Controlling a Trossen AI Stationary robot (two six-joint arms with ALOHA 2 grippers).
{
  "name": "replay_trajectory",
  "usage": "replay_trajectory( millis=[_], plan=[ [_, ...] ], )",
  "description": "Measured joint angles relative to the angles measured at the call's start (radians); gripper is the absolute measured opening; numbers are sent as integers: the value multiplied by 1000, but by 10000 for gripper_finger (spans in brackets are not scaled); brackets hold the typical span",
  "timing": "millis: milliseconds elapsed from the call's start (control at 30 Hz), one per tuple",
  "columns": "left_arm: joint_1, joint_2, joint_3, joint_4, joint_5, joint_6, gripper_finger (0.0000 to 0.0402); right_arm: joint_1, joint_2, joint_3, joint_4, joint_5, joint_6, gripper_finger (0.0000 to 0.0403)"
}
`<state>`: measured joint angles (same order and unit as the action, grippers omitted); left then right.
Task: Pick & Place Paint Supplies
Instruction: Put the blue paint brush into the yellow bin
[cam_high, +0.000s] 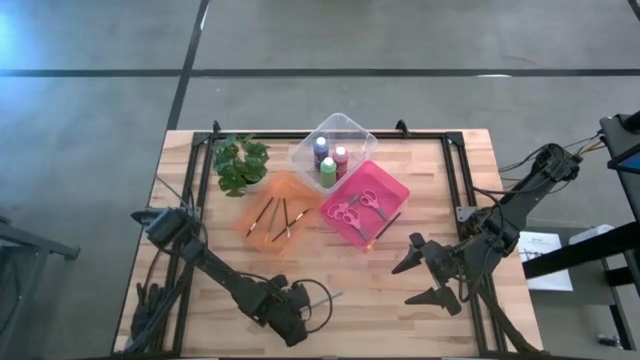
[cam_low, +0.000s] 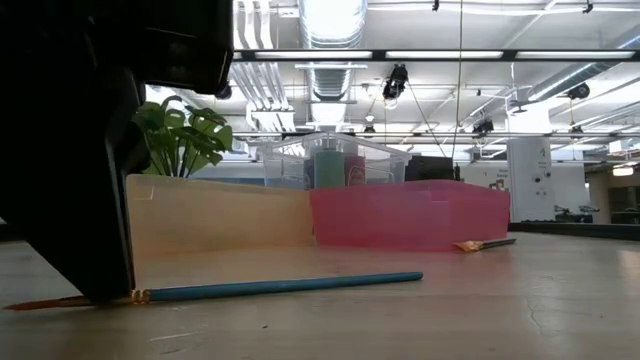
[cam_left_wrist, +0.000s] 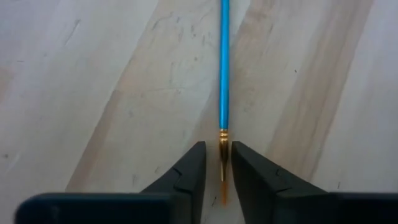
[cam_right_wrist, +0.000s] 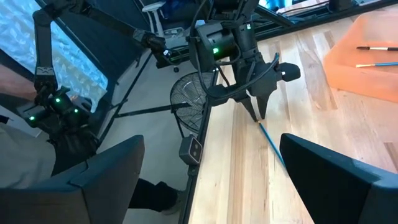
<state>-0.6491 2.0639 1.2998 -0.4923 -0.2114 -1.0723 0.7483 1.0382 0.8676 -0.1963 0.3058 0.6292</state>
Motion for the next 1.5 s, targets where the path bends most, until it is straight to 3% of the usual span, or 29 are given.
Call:
replay_trajectory(
  millis=[233,467,1333,1500],
  plan=[
    [3,6,4,-10,2,-22,10,0,0,0,0,0,0,370],
    [2,5,4,-28,-30,-128,4,0,0,0,0,0,0,370],
    [7,-86,-6,-82,-164,-110,0,0,0,0,0,0,0,370],
    [7,-127,-5,-134,-249,-148,0,0,0,0,-1,0,0,370]
  ],
)
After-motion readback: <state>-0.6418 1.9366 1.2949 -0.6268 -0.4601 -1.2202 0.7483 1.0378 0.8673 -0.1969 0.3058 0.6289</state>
